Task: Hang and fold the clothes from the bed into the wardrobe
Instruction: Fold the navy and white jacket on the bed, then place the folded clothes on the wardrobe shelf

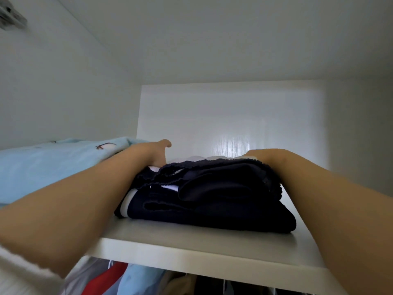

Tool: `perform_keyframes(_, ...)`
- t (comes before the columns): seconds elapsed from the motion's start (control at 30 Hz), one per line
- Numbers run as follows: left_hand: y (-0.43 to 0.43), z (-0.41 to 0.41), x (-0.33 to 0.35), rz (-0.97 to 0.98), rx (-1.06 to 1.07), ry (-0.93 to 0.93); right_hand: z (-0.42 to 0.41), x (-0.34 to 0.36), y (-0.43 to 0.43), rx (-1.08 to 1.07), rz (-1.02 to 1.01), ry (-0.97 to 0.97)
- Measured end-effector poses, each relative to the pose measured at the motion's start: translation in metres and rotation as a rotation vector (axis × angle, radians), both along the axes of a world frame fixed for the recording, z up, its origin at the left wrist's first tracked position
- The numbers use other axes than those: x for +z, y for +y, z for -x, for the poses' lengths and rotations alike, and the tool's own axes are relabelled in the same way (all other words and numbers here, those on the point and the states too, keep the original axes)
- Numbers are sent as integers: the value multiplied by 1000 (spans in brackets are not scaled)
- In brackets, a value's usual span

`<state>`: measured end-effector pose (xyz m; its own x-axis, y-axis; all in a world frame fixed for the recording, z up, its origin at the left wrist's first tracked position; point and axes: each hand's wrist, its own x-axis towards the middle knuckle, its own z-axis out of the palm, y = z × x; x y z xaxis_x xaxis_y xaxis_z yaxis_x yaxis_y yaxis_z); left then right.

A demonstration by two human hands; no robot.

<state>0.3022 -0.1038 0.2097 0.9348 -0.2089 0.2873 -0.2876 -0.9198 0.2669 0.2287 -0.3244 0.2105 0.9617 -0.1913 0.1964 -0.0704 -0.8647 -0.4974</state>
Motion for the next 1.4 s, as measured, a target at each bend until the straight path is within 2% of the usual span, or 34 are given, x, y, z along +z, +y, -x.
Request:
perform_keyframes(0.07, -1, 11, 3, 59, -108, -127, 1, 9, 3, 15, -9, -178)
perform_keyframes(0.13, 0, 33, 6, 233, -288, -223, 15, 14, 11, 116, -136, -306)
perform_keyframes(0.2, 1, 57, 2, 356, -542, -175, 35, 11, 21, 256, -267, -237)
perform_keyframes(0.27, 3, 76, -12, 231, -708, -24, 50, 0, 28, 305, -197, -110)
perform_keyframes(0.3, 3, 81, -20, 117, -726, 23, 56, -8, 31, 308, -95, -94)
perform_keyframes(0.37, 5, 78, -29, -46, -664, -5, 65, -22, 42, 264, 126, -106)
perform_keyframes(0.43, 7, 74, -30, -84, -569, -51, 67, -34, 53, 183, 270, -122)
perform_keyframes(0.5, 8, 77, -32, -108, -524, -93, 70, -41, 62, 53, 299, -150)
perform_keyframes(0.67, 20, 86, -45, -57, -479, -235, 102, -56, 78, 8, 168, -228)
perform_keyframes(0.77, 24, 105, -55, 156, -495, -322, 129, -66, 84, -8, -4, -400)
perform_keyframes(0.9, 16, 148, -72, 473, -644, -382, 171, -80, 94, -181, -196, -616)
perform_keyframes(1.0, -3, 192, -87, 663, -802, -285, 217, -94, 94, -281, -270, -666)
perform_keyframes(1.2, -65, 302, -139, 816, -1083, -12, 361, -141, 76, -555, -310, -726)
perform_keyframes(1.4, -110, 470, -234, 691, -1371, 461, 545, -245, 91, -956, -444, -749)
